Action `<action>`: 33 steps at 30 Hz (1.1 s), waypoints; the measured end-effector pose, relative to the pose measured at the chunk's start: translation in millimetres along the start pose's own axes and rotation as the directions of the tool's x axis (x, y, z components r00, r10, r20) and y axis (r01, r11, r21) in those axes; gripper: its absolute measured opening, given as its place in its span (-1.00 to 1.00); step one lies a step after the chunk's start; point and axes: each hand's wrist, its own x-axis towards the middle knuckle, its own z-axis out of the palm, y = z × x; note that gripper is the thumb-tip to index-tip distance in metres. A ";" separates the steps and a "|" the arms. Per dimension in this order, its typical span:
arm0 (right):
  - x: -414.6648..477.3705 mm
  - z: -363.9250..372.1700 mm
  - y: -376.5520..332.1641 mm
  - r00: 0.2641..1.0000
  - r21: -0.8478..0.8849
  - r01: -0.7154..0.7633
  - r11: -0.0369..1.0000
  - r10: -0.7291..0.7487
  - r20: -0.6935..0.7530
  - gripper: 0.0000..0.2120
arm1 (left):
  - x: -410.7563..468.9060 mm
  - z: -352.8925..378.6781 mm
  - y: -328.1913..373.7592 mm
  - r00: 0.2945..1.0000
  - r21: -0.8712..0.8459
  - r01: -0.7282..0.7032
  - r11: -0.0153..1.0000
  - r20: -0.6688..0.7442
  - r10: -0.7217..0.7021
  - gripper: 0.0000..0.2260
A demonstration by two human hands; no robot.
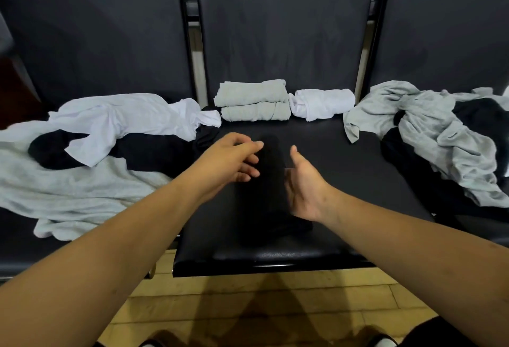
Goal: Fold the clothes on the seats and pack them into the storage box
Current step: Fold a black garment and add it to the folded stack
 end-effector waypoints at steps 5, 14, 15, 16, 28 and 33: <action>-2.6 -7.1 -4.9 0.991 -0.224 0.024 0.974 -0.052 -0.121 -0.55 | 13.8 -10.5 -24.1 0.975 0.237 0.142 0.961 -0.202 -0.094 -0.85; -5.5 -5.9 -5.2 0.995 -0.160 -0.084 0.984 0.074 -0.062 -0.61 | 14.2 -4.5 -41.7 0.945 -0.240 0.325 0.915 0.046 -0.324 -0.66; -6.9 -4.3 -5.7 0.996 -0.136 -0.085 0.987 0.084 -0.010 -0.60 | 13.4 -3.6 -40.3 0.942 -0.286 0.334 0.898 0.075 -0.327 -0.66; -8.3 -2.3 -5.6 0.995 -0.111 -0.084 0.990 0.089 0.044 -0.59 | 12.2 -3.2 -38.6 0.936 -0.330 0.352 0.876 0.110 -0.334 -0.66; -10.2 6.3 -24.6 0.986 -0.264 0.145 0.954 -0.117 0.119 -0.62 | 7.6 3.8 -11.0 0.960 -0.657 0.195 0.729 -0.024 -0.279 -0.73; -11.5 1.2 -31.4 0.966 0.070 0.113 0.991 -0.126 0.226 -0.47 | 18.1 10.2 9.2 0.983 -0.794 0.024 0.608 -0.091 -0.159 -0.72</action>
